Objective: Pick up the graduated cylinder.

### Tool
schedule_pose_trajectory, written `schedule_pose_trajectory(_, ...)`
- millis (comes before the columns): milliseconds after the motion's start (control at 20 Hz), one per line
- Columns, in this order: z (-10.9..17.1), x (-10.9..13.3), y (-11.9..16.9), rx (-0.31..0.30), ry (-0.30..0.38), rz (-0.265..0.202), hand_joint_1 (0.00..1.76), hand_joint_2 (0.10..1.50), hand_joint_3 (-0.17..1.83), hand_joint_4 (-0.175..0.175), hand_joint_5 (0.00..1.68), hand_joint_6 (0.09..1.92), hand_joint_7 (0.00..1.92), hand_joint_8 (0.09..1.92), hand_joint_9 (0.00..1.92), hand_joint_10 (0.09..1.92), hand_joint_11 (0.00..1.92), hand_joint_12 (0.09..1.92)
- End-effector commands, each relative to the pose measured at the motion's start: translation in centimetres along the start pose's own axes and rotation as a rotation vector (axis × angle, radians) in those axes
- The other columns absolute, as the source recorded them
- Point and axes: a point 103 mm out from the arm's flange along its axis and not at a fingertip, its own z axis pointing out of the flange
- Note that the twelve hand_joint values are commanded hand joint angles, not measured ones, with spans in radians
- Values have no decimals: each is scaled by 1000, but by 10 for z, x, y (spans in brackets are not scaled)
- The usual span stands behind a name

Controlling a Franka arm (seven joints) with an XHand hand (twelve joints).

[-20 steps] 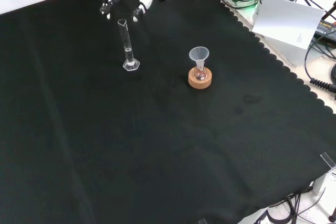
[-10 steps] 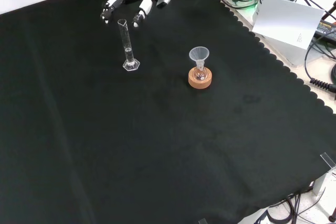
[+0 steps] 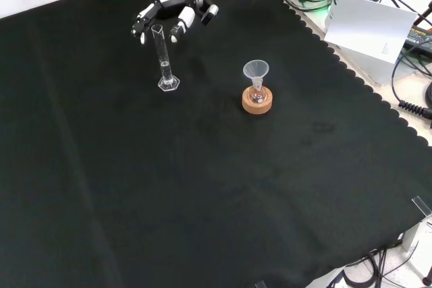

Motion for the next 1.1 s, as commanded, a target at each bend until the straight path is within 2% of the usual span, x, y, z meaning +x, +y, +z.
schedule_pose_trajectory(50, 12, -10, 1, 14, 76, -44, 1068, 984, -175, -56, 523, 87, 374, 633, 599, 574, 264, 1334)
schedule_pose_trajectory(500, 30, -14, 2, 45, 126, -82, 1069, 986, -175, -53, 502, 87, 375, 624, 629, 567, 272, 1330)
schedule_pose_trajectory(1100, 33, -21, 7, 30, 177, -92, 1098, 997, -175, -45, 582, 87, 464, 617, 697, 524, 345, 1299)
